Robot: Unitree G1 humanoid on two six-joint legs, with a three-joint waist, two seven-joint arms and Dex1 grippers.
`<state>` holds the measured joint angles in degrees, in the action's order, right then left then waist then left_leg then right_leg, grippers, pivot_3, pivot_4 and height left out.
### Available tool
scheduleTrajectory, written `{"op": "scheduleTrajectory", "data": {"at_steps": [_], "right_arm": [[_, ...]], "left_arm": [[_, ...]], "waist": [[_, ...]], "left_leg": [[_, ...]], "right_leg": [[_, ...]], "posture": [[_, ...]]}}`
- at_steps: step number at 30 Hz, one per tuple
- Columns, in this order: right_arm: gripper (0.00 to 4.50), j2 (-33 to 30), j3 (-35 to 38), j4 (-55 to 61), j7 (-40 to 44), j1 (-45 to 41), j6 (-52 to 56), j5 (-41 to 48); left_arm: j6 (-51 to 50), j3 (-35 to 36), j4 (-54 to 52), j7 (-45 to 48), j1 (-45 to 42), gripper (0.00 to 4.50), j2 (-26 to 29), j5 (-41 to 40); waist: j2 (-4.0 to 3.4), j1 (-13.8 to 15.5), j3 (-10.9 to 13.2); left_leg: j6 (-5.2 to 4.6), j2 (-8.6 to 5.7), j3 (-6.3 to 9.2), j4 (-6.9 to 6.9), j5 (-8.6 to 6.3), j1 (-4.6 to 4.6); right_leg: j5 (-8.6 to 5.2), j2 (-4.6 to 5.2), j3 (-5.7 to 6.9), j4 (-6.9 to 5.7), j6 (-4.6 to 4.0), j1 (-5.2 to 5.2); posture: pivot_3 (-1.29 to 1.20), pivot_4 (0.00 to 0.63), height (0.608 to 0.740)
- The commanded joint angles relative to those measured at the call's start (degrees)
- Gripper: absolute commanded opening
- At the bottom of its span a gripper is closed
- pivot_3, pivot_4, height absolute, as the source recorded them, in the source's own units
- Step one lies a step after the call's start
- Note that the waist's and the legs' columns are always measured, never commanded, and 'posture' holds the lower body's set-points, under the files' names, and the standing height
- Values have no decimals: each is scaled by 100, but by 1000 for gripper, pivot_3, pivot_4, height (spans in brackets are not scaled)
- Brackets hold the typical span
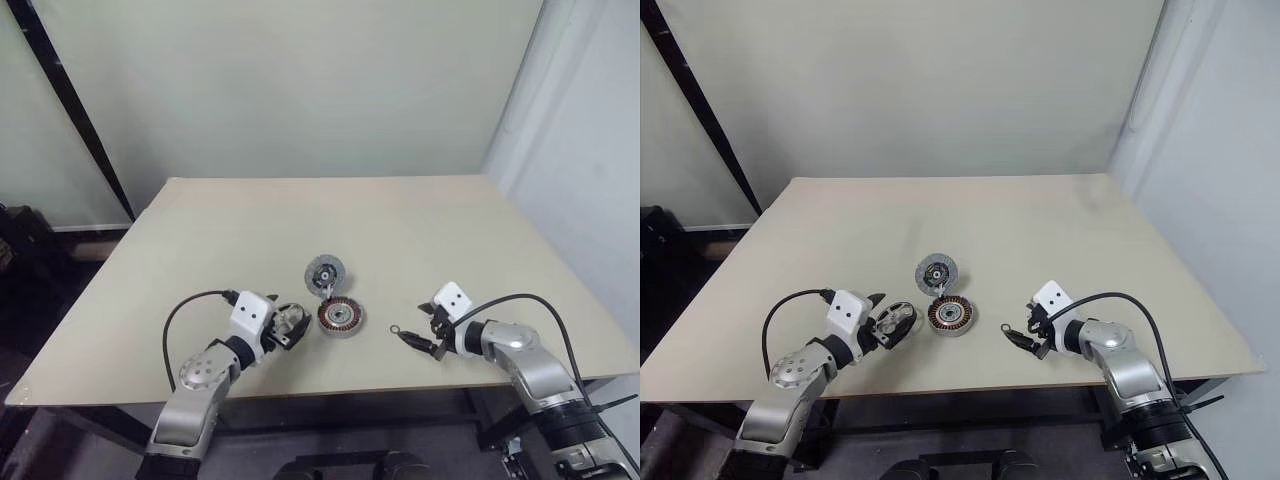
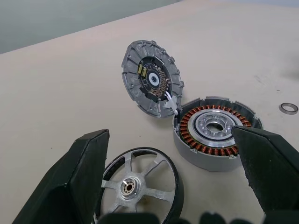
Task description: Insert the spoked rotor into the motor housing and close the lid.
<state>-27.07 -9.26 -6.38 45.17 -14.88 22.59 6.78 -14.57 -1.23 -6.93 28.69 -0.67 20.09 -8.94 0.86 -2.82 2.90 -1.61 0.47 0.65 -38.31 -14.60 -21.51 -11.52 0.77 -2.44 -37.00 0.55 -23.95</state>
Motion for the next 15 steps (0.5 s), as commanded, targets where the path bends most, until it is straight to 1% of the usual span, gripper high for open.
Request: {"op": "scheduleTrajectory", "data": {"at_steps": [1, 8, 15], "right_arm": [[4500, -24, 136, 217, -26, -73, -26, 76], [4500, 8, 207, 226, -79, -83, -17, 120], [4500, 281, 296, 309, -497, 9, 365, 149]], "left_arm": [[68, 69, -180, -39, -107, 4474, -5, -38], [37, 40, -222, -72, -60, 4474, -83, -70], [-110, -48, -290, 144, 26, 4474, -51, -200]], "waist": [[0, 0, 0], [0, 0, 0], [0, 0, 0]], "left_leg": [[0, 0, 0, 0, 0, 0], [0, 0, 0, 0, 0, 0], [0, 1, 0, 0, 0, 0]], "right_leg": [[0, 0, 0, 0, 0, 0], [0, 0, 0, 0, 0, 0], [0, 0, 0, 0, 0, 0]], "posture": [[0, 0, 740], [0, 0, 740], [0, 0, 740]]}}
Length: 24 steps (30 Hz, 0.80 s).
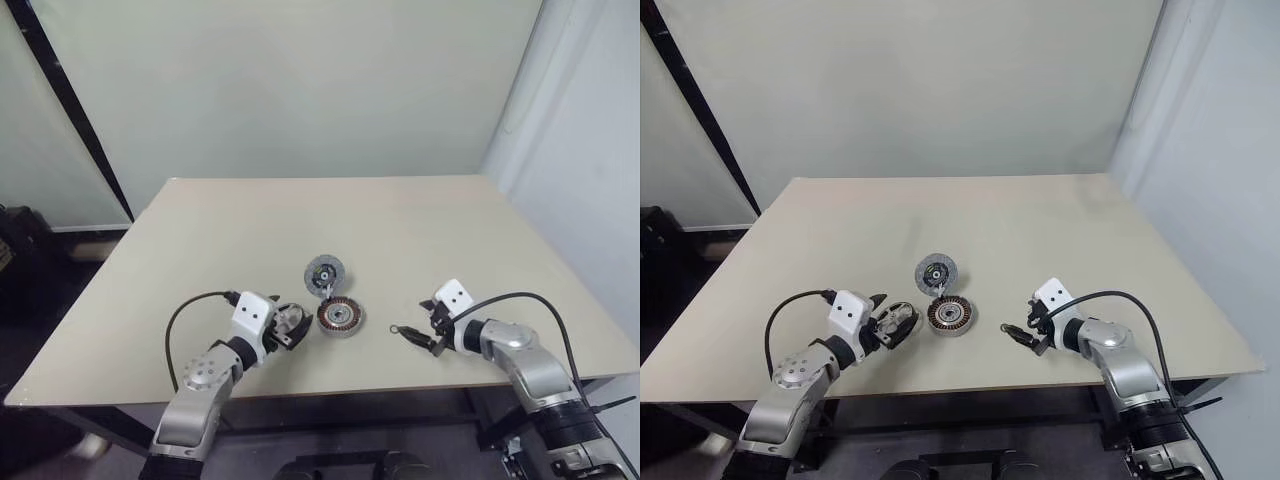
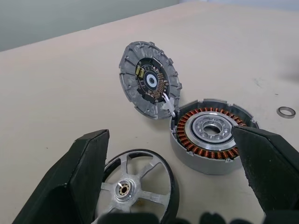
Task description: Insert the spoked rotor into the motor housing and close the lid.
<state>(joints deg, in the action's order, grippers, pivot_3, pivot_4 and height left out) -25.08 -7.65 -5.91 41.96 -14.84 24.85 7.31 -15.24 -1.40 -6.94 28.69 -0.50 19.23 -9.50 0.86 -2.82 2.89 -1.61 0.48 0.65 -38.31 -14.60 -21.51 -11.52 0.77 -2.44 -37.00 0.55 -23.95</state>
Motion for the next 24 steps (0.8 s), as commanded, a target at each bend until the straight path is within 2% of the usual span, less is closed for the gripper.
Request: {"op": "scheduleTrajectory", "data": {"at_steps": [1, 11, 24], "right_arm": [[4500, 119, 113, 280, -212, 20, 215, 99], [4500, 534, -43, -47, -686, 55, 356, -88], [4500, 866, -115, -953, -971, -294, -74, -200]], "left_arm": [[-73, -50, -306, 225, 49, 4474, 49, -198], [-400, -402, -337, 818, 330, 4474, 156, -379], [-412, -495, -268, 835, 221, 4474, 122, -329]], "waist": [[0, -1, 0], [-1, -2, 0], [-4, -4, 0]], "left_leg": [[0, 0, 0, 0, 0, 0], [0, 2, -2, 1, 0, -1], [0, 4, -2, 2, 0, -2]], "right_leg": [[0, 0, 0, 0, 0, 0], [-1, 1, 0, 0, -1, -5], [-1, 0, 1, 0, -1, -8]], "posture": [[0, 0, 740], [0, 0, 740], [0, 0, 740]]}}
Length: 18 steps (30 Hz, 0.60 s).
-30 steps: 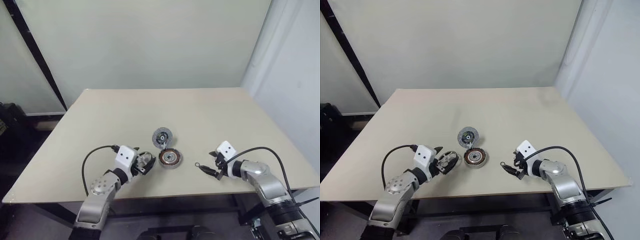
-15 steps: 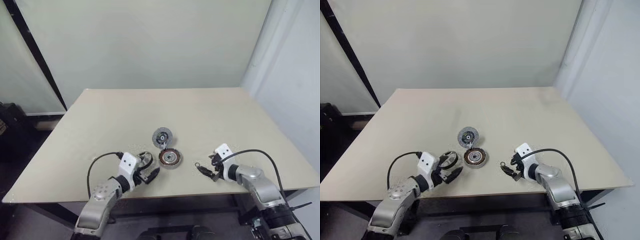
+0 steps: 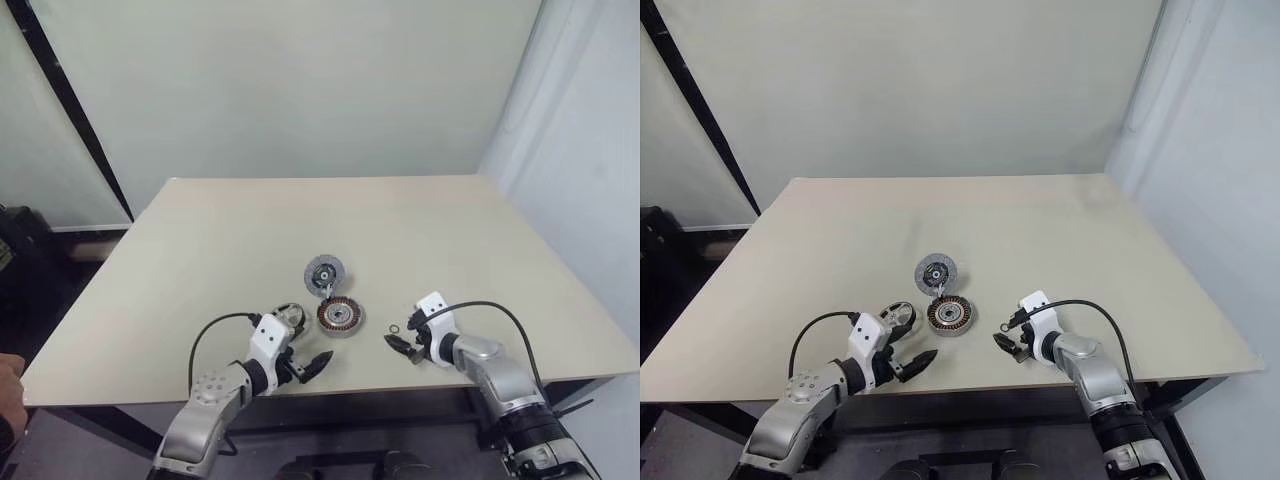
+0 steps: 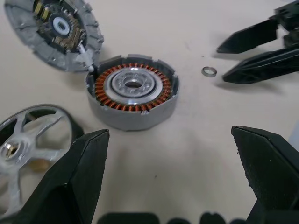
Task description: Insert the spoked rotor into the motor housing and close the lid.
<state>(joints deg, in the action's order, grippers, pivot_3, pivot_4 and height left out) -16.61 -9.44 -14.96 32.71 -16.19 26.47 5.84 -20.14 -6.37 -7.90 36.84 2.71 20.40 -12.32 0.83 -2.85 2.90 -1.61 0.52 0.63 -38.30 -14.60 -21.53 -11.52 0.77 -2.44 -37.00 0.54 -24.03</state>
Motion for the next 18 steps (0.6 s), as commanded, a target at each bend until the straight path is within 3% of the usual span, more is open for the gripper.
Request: {"op": "scheduleTrajectory", "data": {"at_steps": [1, 8, 9, 12, 18], "right_arm": [[4500, 56, 68, -158, -70, -185, -313, -65], [4500, 181, 23, -569, -104, -246, -577, -169], [4328, 194, 8, -605, -99, -244, -591, -190], [3587, 207, -19, -651, -90, -230, -597, -218], [1368, 180, -48, -520, -54, -195, -482, -214]], "left_arm": [[88, 0, -171, 8, -110, 4474, -1, -40], [136, 0, -191, -32, -89, 4474, -18, -8], [144, -1, -191, -40, -84, 4495, -20, 0], [162, -4, -193, -57, -74, 4500, -24, 14], [192, -2, -188, -97, -62, 4500, -30, 28]], "waist": [[0, 0, 0], [-1, 0, -1], [-1, 0, -1], [-1, 0, -1], [-2, -2, -2]], "left_leg": [[0, 0, 0, 1, 0, 0], [0, -1, 1, 2, 0, -2], [0, -1, 1, 2, 0, -1], [0, -1, 0, 1, 0, 1], [0, 2, 1, 2, 0, 2]], "right_leg": [[0, 0, 0, 0, 0, 0], [0, 1, -1, 0, 0, 0], [0, 1, -1, 0, 0, 0], [0, 1, -1, 0, 0, 2], [0, -2, 0, -1, 0, 1]], "posture": [[0, 0, 740], [0, 0, 740], [0, 0, 740], [0, 0, 740], [0, 0, 740]]}}
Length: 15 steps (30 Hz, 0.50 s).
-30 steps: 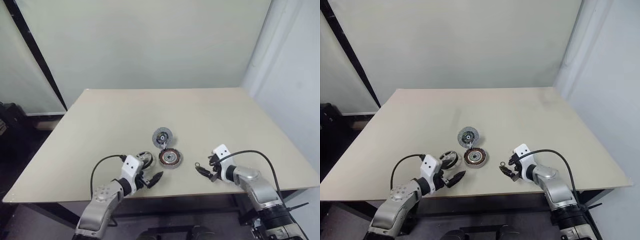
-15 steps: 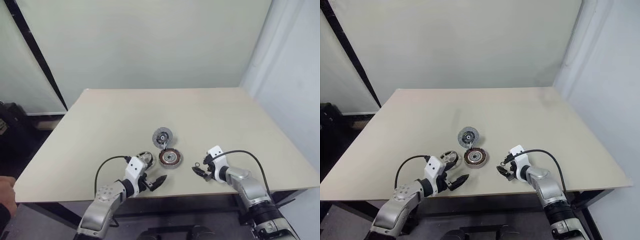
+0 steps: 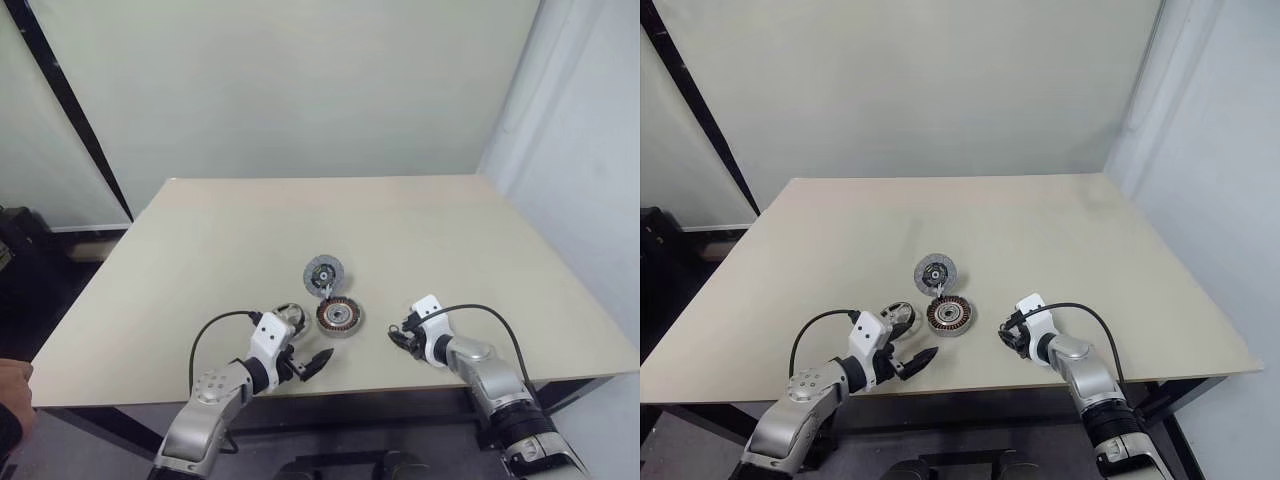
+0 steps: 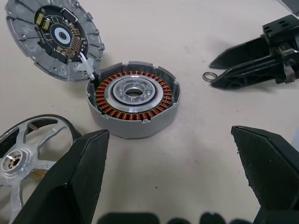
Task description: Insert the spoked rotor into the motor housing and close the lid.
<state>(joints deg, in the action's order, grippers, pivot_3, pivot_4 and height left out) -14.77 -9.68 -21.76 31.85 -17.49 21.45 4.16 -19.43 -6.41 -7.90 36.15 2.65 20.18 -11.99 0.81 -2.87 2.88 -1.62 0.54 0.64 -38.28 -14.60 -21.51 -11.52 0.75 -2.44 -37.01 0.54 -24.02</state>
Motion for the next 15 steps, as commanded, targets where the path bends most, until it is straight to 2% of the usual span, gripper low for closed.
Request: {"op": "scheduleTrajectory", "data": {"at_steps": [1, 2, 15], "right_arm": [[1035, -9, -21, 205, 40, -67, 44, -38], [789, -11, -14, 245, 49, -71, 70, -24], [792, 25, 64, 791, 125, -246, 274, 115]], "left_arm": [[132, 4, -176, -38, -54, 4500, -8, 3], [140, 7, -163, -49, -53, 4500, -10, 10], [151, 200, -108, -130, -24, 4500, 70, -30]], "waist": [[0, -1, 0], [0, 0, 0], [-1, -1, 0]], "left_leg": [[0, 0, 0, 0, 0, 0], [0, 0, 0, 0, 0, 0], [0, -1, 0, 0, 0, -2]], "right_leg": [[0, 0, 0, 0, 0, 0], [0, 0, 0, 0, 0, 0], [0, 2, 0, 0, 0, -2]], "posture": [[0, 0, 740], [0, 0, 740], [0, 0, 740]]}}
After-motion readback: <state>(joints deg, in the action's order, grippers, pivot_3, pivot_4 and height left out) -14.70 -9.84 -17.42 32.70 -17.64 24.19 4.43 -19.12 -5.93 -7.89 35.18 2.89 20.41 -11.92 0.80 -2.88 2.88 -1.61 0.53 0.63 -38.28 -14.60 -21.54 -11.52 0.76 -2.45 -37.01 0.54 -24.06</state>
